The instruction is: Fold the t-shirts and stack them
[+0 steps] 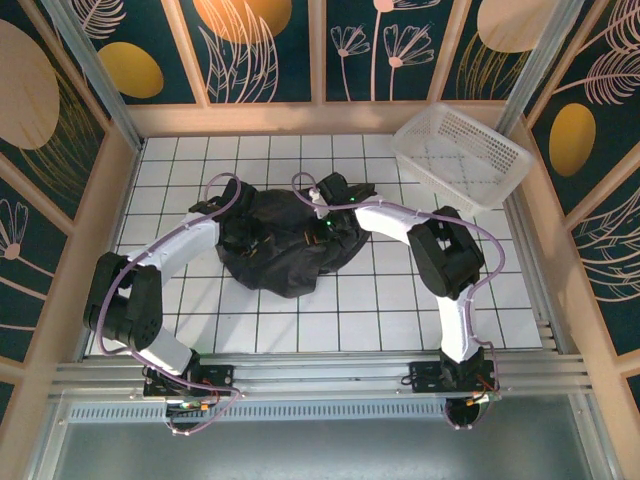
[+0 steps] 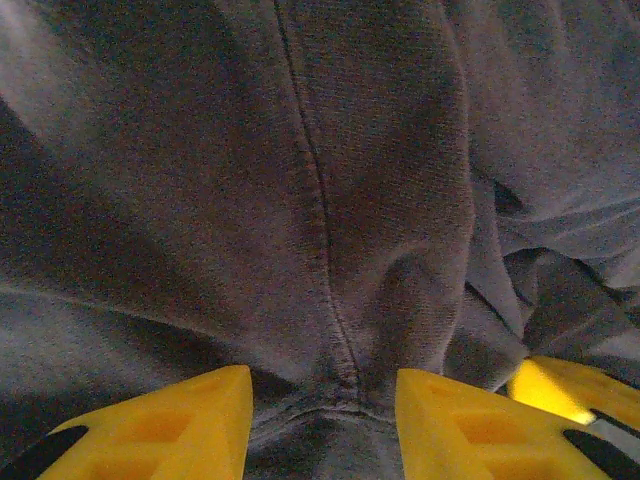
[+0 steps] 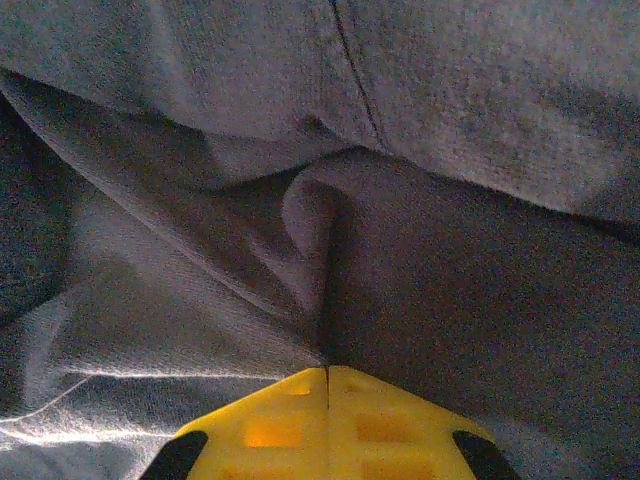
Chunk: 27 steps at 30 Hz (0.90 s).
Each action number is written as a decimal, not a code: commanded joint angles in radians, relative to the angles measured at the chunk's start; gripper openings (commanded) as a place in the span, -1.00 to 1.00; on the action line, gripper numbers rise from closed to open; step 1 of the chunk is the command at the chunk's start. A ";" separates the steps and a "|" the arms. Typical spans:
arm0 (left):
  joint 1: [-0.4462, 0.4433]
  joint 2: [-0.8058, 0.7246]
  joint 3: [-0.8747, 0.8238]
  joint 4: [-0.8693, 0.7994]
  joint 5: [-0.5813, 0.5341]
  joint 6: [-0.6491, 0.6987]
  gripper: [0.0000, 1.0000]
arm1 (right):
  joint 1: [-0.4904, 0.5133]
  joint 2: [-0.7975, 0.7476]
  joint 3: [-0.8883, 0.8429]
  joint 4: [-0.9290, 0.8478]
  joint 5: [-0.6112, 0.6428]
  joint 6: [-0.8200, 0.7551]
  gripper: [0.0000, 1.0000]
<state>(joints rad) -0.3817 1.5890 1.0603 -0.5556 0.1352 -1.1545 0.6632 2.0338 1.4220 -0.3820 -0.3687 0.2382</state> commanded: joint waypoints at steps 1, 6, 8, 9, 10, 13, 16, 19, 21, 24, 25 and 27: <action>0.004 0.030 0.029 0.041 0.034 -0.025 -0.16 | -0.004 -0.037 -0.018 -0.010 -0.027 0.019 -1.00; -0.005 0.074 0.029 0.040 0.071 -0.012 -0.32 | -0.008 -0.033 -0.026 0.003 -0.029 0.034 -1.00; -0.007 0.081 0.024 0.047 0.072 -0.012 -0.36 | -0.008 -0.033 -0.027 0.004 -0.030 0.036 -1.00; -0.007 0.085 0.026 0.051 0.072 -0.011 -0.36 | -0.008 -0.033 -0.027 0.003 -0.030 0.036 -1.00; -0.006 0.093 0.031 0.049 0.070 -0.006 -0.36 | -0.010 -0.033 -0.029 0.003 -0.031 0.036 -1.00; -0.009 0.117 0.053 0.044 0.071 0.007 -0.35 | -0.011 -0.037 -0.036 0.004 -0.033 0.037 -1.00; -0.015 0.150 0.064 0.034 0.076 0.024 -0.35 | -0.014 -0.037 -0.038 0.003 -0.032 0.038 -1.00; -0.022 0.168 0.060 0.027 0.081 0.038 -0.35 | -0.019 -0.036 -0.033 0.003 -0.033 0.041 -1.00; -0.023 0.173 0.054 0.030 0.078 0.042 -0.37 | -0.021 -0.038 -0.029 0.003 -0.033 0.042 -1.00; -0.024 0.185 0.059 0.032 0.078 0.049 -0.54 | -0.023 -0.039 -0.029 0.003 -0.035 0.045 -1.00; -0.023 0.188 0.061 0.032 0.077 0.050 -0.61 | -0.023 -0.040 -0.030 0.003 -0.034 0.046 -1.00; -0.023 0.185 0.067 0.030 0.066 0.054 -0.79 | -0.023 -0.041 -0.031 0.002 -0.033 0.046 -1.00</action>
<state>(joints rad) -0.4004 1.7626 1.1061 -0.5159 0.2020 -1.1229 0.6476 2.0335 1.3979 -0.3733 -0.3943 0.2718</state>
